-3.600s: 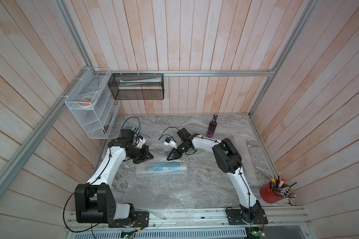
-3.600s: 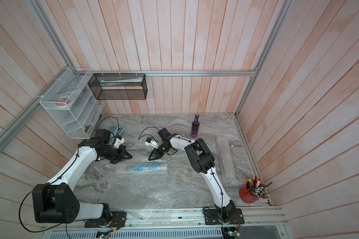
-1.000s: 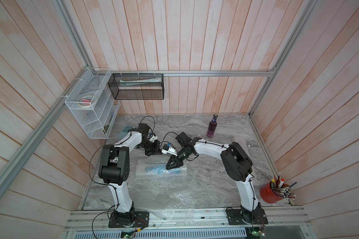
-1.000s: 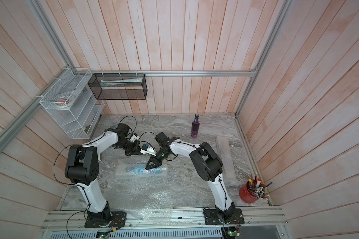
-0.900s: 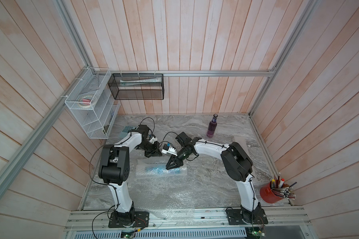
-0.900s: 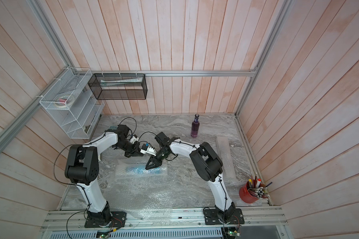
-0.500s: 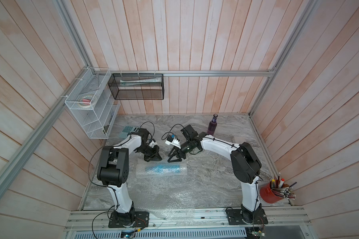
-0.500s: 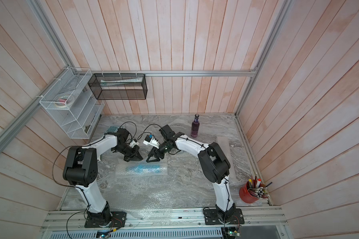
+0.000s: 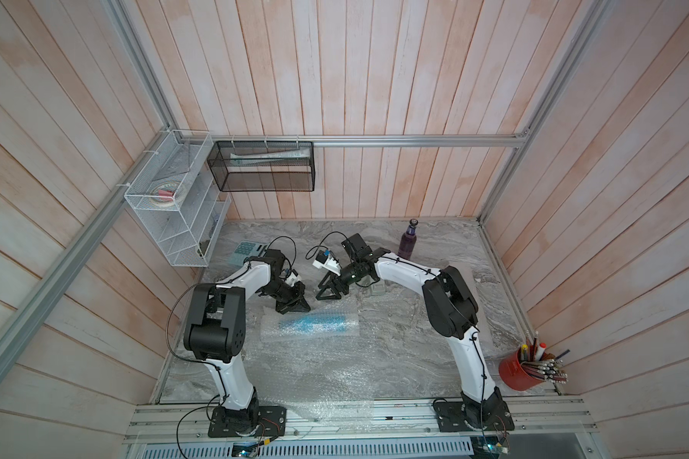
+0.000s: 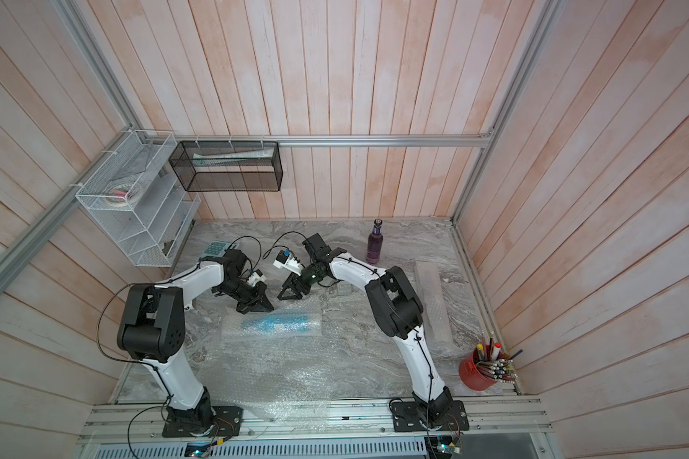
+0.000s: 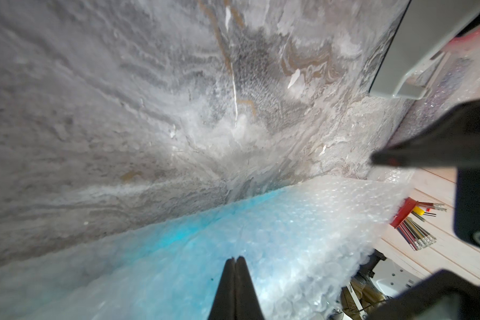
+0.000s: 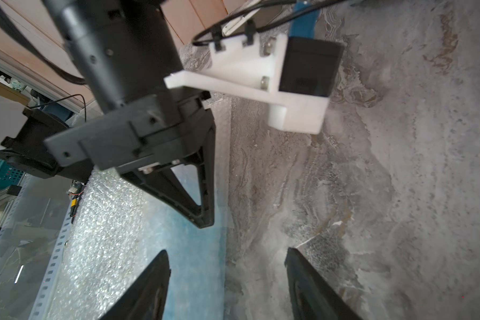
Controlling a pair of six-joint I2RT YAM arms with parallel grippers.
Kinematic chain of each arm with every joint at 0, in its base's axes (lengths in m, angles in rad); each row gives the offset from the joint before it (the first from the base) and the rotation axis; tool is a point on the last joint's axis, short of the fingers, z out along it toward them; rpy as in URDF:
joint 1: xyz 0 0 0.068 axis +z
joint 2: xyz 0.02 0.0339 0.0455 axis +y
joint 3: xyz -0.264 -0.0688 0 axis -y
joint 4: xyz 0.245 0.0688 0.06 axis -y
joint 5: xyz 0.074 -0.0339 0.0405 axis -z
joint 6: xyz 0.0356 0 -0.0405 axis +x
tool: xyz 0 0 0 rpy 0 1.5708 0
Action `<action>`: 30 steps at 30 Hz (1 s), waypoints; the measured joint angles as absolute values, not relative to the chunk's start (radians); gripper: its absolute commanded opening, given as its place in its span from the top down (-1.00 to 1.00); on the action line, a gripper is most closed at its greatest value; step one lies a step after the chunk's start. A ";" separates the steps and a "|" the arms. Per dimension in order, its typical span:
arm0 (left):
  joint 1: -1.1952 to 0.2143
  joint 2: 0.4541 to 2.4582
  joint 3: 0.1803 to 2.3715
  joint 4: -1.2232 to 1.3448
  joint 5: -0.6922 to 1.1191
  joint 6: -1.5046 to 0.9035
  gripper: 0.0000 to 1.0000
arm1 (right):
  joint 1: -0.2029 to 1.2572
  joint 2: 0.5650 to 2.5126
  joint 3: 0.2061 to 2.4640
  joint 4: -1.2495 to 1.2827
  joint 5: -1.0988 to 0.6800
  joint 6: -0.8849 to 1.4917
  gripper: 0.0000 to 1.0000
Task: Wrap wine bottles in bubble wrap
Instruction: Stick the tape on the bubble wrap.
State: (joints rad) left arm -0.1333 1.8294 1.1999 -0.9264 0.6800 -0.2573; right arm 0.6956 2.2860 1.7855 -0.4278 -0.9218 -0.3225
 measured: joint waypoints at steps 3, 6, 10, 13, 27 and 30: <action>-0.133 1.823 1.200 -0.927 0.680 -0.257 1.00 | 0.695 2.311 1.797 -0.464 -0.954 -0.343 -0.36; -0.133 1.816 1.200 -0.927 0.680 -0.257 1.00 | 0.697 2.313 1.797 -0.505 -0.992 -0.364 -0.36; -0.133 1.814 1.200 -0.928 0.680 -0.258 1.00 | 0.706 2.313 1.787 -0.547 -1.044 -0.396 -0.35; -0.133 1.814 1.200 -0.928 0.679 -0.257 1.00 | 0.720 2.307 1.750 -0.554 -1.068 -0.405 -0.34; -0.129 1.781 1.206 -0.955 0.677 -0.258 1.00 | 0.793 2.138 1.554 -0.470 -0.939 -0.412 -0.34; -0.126 1.778 1.206 -0.955 0.677 -0.258 1.00 | 0.811 2.102 1.521 -0.437 -0.871 -0.413 -0.34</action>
State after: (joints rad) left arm -0.1261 1.7782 1.2064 -0.9550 0.6765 -0.2577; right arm 0.8108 2.1021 1.5208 -0.4366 -0.8711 -0.4126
